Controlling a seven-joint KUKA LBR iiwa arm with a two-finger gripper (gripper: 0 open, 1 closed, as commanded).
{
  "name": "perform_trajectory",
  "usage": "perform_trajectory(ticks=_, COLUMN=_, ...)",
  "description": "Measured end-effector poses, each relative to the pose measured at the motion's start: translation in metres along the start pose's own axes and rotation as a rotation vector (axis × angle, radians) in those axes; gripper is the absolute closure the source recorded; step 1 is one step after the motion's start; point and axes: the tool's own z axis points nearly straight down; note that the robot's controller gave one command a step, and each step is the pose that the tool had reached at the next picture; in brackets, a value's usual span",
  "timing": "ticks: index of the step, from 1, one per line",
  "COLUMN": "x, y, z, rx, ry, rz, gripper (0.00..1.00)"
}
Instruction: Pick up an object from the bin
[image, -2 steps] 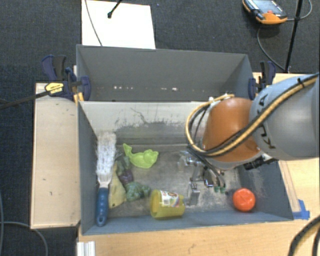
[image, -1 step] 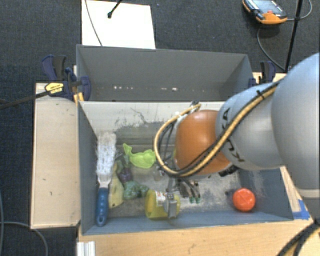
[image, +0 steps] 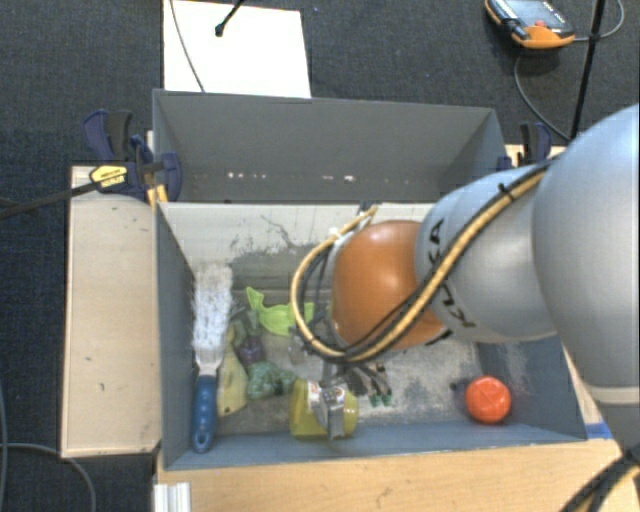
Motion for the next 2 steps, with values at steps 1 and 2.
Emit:
perform_trajectory(ticks=1, x=-0.015, y=0.031, z=-0.002, rx=0.0, ry=-0.002, rz=0.17, gripper=0.0)
perform_trajectory(ticks=2, x=-0.014, y=0.048, z=0.031, rx=0.0, ry=-0.001, rz=0.398, gripper=0.0)
